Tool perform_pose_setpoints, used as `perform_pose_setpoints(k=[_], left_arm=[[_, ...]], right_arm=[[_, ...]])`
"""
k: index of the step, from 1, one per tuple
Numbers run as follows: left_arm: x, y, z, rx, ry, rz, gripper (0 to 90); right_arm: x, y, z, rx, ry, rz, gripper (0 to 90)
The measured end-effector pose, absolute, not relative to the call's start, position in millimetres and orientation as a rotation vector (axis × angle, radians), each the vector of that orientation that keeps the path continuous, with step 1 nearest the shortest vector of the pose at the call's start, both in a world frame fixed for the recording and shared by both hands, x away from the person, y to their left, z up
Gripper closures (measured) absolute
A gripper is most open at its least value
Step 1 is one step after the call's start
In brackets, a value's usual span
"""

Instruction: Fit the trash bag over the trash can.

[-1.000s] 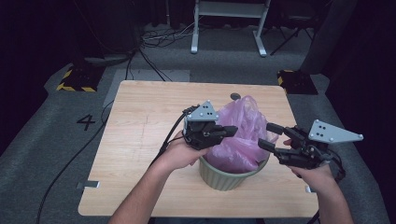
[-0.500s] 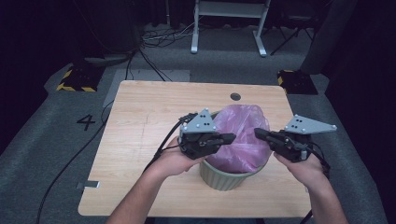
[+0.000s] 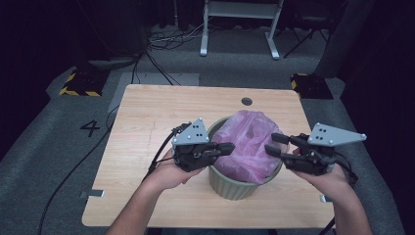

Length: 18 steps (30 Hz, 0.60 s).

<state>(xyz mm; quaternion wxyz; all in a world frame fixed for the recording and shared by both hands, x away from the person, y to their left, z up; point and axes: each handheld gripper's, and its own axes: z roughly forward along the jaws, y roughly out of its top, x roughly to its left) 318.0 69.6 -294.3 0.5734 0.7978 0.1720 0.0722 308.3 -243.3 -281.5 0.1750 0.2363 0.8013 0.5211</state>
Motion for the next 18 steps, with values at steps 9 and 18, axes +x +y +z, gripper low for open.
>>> perform_pose_setpoints(k=[9, 18], left_arm=[[319.6, 65.5, -292.5, 1.864, 0.407, 0.157, 85.6], [324.1, 57.6, -292.7, 1.873, 0.401, 0.136, 85.0]], right_arm=[[280.0, -240.4, -289.6, 0.448, 2.218, 1.315, 32.2], [283.2, -239.2, -277.0, 0.352, 2.176, 1.387, 32.3]])
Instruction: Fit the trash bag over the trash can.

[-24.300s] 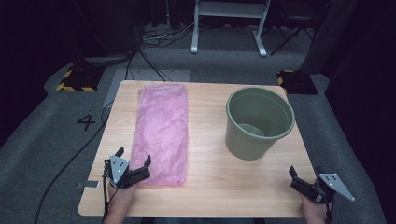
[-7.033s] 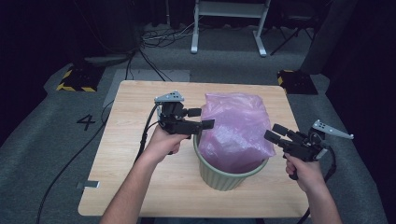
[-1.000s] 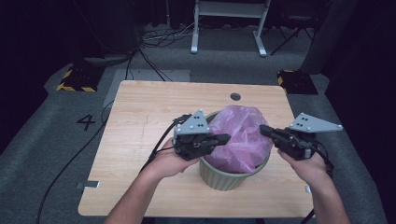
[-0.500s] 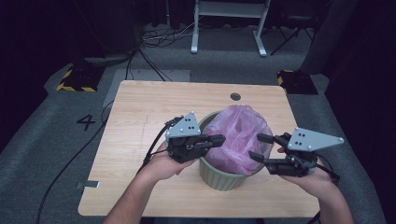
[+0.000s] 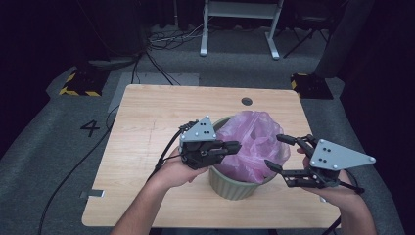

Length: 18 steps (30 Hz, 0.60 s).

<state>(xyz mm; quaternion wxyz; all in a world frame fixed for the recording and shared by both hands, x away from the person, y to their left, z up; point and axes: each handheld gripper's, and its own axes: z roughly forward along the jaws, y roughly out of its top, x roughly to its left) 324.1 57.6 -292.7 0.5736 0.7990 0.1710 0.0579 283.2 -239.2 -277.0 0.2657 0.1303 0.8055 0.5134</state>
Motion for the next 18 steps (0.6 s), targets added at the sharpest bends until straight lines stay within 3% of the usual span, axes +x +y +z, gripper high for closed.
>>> perform_pose_setpoints(k=[5, 8, 10, 18], left_arm=[[326.3, 55.3, -293.0, 1.882, 0.402, 0.13, 85.0], [324.0, 54.0, -295.8, 1.909, 0.397, 0.123, 85.0], [321.4, 52.1, -298.3, 1.928, 0.388, 0.112, 84.9], [317.1, 48.4, -298.3, 1.936, 0.365, 0.103, 84.0]], right_arm=[[292.6, -235.8, -287.5, 0.353, 2.265, 1.262, 38.0], [293.4, -246.1, -284.7, 0.374, 2.222, 1.365, 38.6], [296.4, -263.1, -276.1, 0.467, 2.123, 1.498, 43.7], [304.5, -269.4, -288.0, 0.546, 2.151, 1.34, 43.9]])
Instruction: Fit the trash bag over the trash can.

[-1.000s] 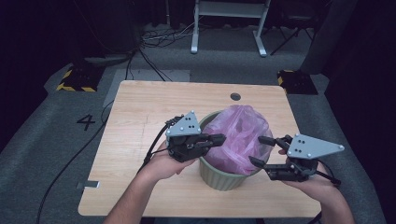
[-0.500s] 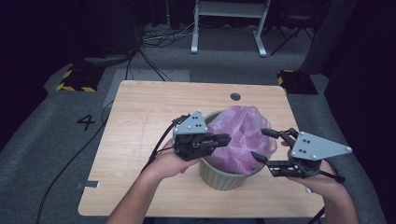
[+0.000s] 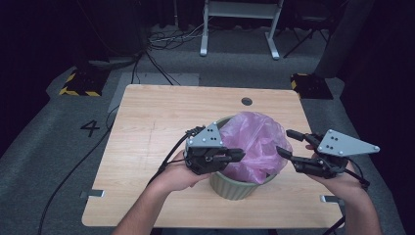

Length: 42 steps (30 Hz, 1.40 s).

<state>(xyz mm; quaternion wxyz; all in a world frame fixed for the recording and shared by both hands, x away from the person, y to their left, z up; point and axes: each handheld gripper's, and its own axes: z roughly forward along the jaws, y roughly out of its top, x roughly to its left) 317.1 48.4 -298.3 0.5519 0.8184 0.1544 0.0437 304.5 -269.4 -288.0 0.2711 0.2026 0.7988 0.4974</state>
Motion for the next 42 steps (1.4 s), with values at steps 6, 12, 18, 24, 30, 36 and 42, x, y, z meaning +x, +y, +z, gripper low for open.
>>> perform_pose_setpoints(k=[6, 12, 18, 24, 30, 36, 42], left_arm=[[318.0, 48.9, -297.8, 1.929, 0.374, 0.106, 84.0], [318.7, 47.6, -298.3, 1.928, 0.387, 0.109, 83.7], [316.8, 39.0, -300.2, 1.947, 0.36, 0.096, 83.7], [315.7, 36.9, -299.3, 1.942, 0.348, 0.084, 83.3], [313.9, 35.7, -300.2, 1.943, 0.341, 0.077, 83.1], [315.0, 37.0, -299.8, 1.941, 0.347, 0.078, 83.1], [316.8, 52.8, -299.2, 1.902, 0.389, 0.1, 83.9]], right_arm=[[297.7, -278.5, -297.5, 0.542, 2.155, 1.37, 43.7], [284.9, -279.0, -303.9, 0.465, 2.205, 1.375, 42.6], [279.5, -264.5, -297.4, 0.397, 2.199, 1.383, 43.0], [273.0, -244.7, -281.6, 0.266, 2.229, 1.359, 44.4], [287.8, -234.5, -290.1, 0.308, 2.308, 1.227, 49.0], [297.3, -231.7, -301.2, 0.393, 2.335, 1.208, 76.0], [305.1, -248.6, -301.3, 0.527, 2.26, 1.312, 88.7]])
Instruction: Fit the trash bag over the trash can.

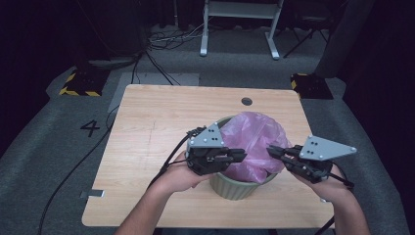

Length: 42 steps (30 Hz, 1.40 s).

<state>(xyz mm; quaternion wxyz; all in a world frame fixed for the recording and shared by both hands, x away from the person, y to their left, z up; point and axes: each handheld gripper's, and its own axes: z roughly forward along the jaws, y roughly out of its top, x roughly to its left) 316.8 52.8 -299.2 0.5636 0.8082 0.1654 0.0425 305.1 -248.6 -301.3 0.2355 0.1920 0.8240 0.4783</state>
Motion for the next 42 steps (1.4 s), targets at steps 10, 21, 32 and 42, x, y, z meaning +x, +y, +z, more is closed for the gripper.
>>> perform_pose_setpoints(k=[10, 21, 32, 42], left_arm=[[325.2, 83.9, -301.7, 1.803, 0.511, 0.05, 82.7], [337.3, 40.3, -288.7, 1.747, 0.514, -0.121, 42.4], [339.8, 25.9, -290.8, 1.813, 0.648, 0.021, 88.6], [322.0, 78.7, -301.7, 1.827, 0.683, 0.076, 89.6]], right_arm=[[317.7, -280.2, -299.2, 0.726, 2.163, 1.462, 89.4], [304.1, -225.5, -299.8, 0.544, 2.252, 1.488, 89.3], [300.8, -207.9, -303.4, 0.521, 2.284, 1.438, 89.4], [328.5, -272.5, -305.7, 0.886, 2.051, 1.326, 89.6]])
